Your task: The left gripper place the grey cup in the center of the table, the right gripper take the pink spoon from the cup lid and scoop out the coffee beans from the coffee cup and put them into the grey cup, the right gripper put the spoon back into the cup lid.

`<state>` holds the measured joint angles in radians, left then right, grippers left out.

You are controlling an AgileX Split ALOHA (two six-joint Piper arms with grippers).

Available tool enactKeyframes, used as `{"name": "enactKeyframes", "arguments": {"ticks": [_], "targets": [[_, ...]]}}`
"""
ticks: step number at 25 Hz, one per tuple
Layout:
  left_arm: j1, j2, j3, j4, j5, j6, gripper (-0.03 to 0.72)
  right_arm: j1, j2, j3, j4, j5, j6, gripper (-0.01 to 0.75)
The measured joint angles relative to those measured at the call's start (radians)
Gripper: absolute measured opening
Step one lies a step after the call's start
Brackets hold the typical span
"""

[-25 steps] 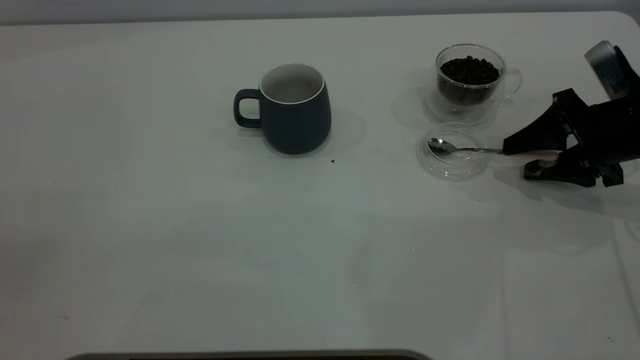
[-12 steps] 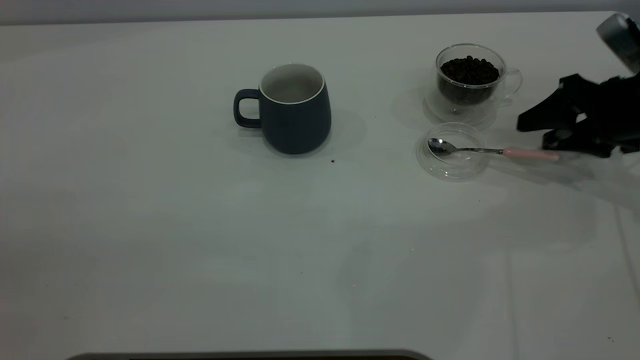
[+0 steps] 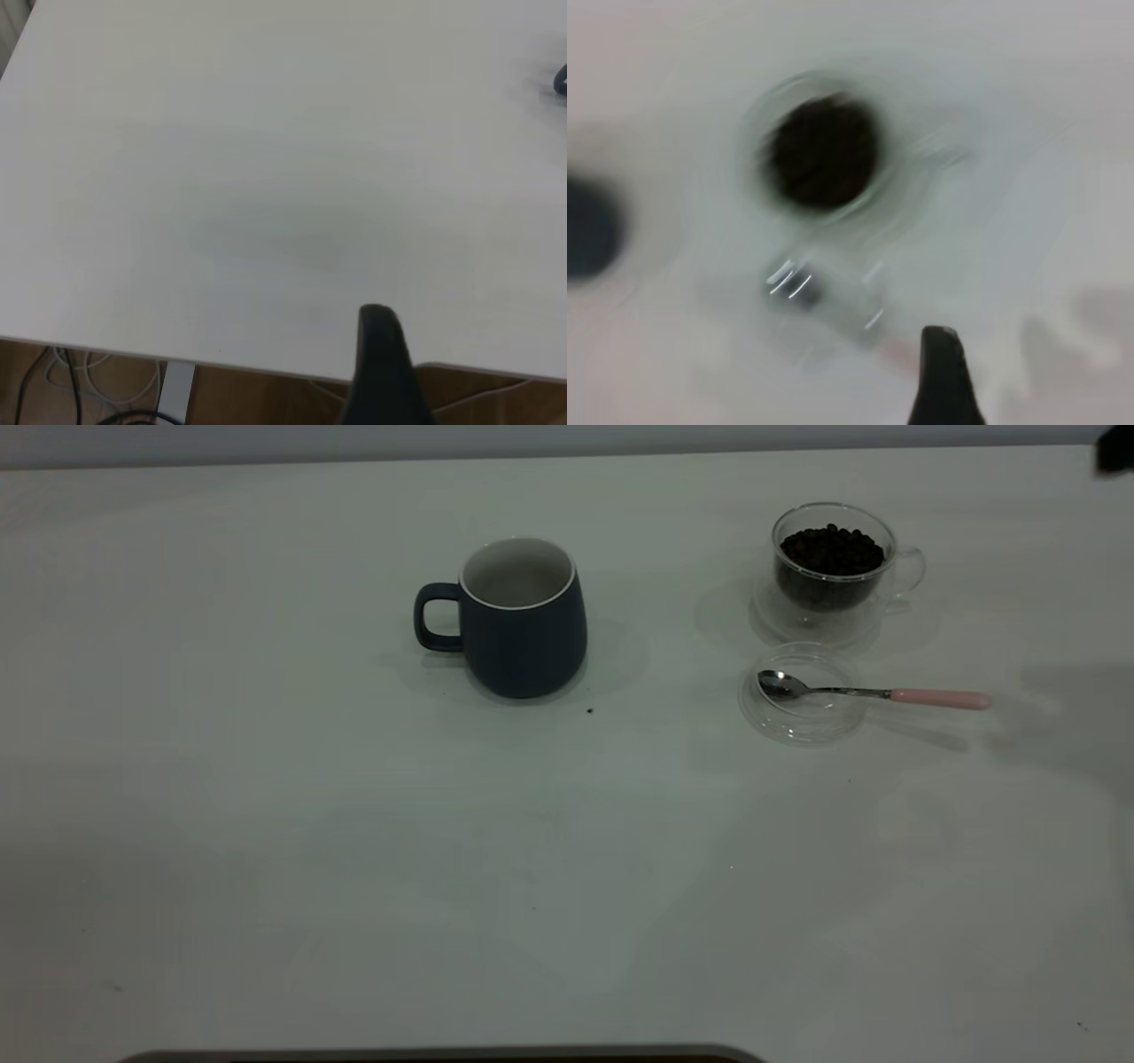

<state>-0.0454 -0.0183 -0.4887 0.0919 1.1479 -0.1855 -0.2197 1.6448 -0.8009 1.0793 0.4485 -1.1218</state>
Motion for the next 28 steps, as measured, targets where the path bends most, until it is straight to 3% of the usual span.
{"name": "enactKeyframes", "arguments": {"ticks": [4, 7, 12, 16, 20, 28], "targets": [[0.000, 0.000, 0.000, 0.000, 0.000, 0.000, 0.569, 0.004, -0.272, 0.027, -0.504, 0.320, 0.472, 0.576], [0.000, 0.000, 0.000, 0.000, 0.000, 0.000, 0.569, 0.004, -0.456, 0.030, -0.742, 0.496, 0.744, 0.576], [0.000, 0.000, 0.000, 0.000, 0.000, 0.000, 0.569, 0.004, -0.744, 0.066, -0.890, 0.688, 0.887, 0.576], [0.000, 0.000, 0.000, 0.000, 0.000, 0.000, 0.569, 0.004, -0.953, 0.194, -0.914, 0.722, 0.919, 0.576], [0.000, 0.000, 0.000, 0.000, 0.000, 0.000, 0.569, 0.010, -1.073, 0.318, -0.954, 0.676, 0.962, 0.576], [0.000, 0.000, 0.000, 0.000, 0.000, 0.000, 0.569, 0.164, -1.241, 0.329, -0.970, 0.659, 0.992, 0.576]]}}
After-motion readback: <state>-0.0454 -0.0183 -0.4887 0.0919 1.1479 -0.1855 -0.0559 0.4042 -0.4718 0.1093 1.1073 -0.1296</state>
